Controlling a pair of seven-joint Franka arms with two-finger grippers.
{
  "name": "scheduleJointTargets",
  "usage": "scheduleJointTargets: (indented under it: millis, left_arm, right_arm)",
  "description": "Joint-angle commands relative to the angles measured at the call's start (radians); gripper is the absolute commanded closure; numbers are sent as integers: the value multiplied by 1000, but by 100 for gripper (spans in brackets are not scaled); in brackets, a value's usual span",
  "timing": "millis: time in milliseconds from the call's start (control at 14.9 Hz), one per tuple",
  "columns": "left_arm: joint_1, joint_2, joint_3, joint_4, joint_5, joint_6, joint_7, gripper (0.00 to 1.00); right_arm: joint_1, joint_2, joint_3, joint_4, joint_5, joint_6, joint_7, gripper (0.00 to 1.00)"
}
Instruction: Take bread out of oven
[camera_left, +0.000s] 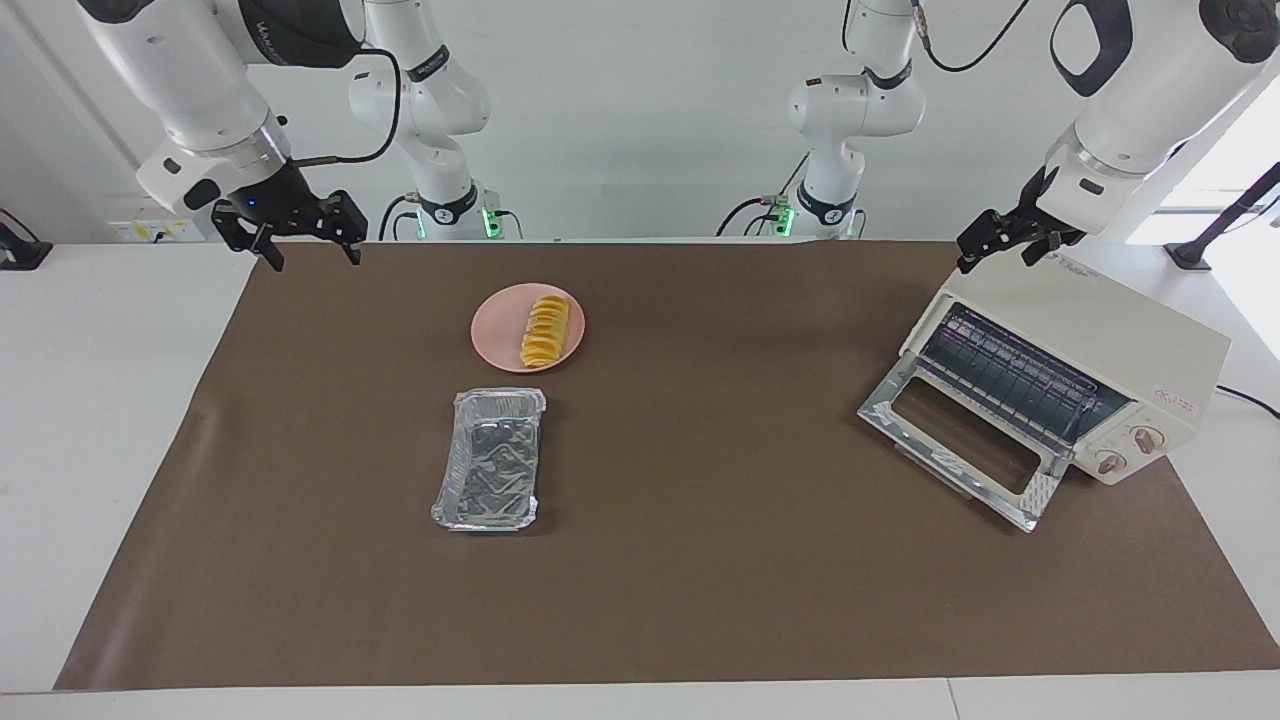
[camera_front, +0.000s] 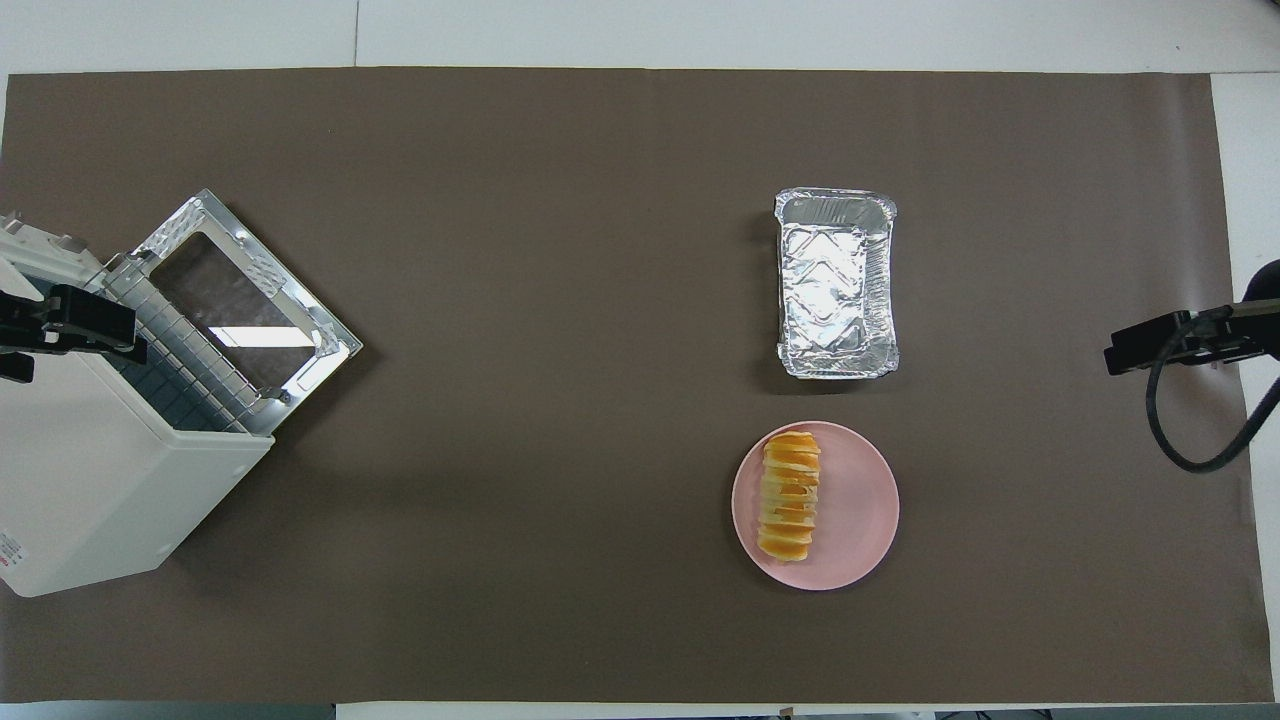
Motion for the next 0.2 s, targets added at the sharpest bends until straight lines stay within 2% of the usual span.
scheduleJointTargets:
  millis: [0,134]
  left_arm:
    - [5,-15,-3,-7,11,6,5,0]
    - [5,-15,-3,-7,11,7,5,0]
  right_arm:
    - [-9,2,10,7,-10,1,6,0]
    - [-9,2,10,7,-10,-1,5,0]
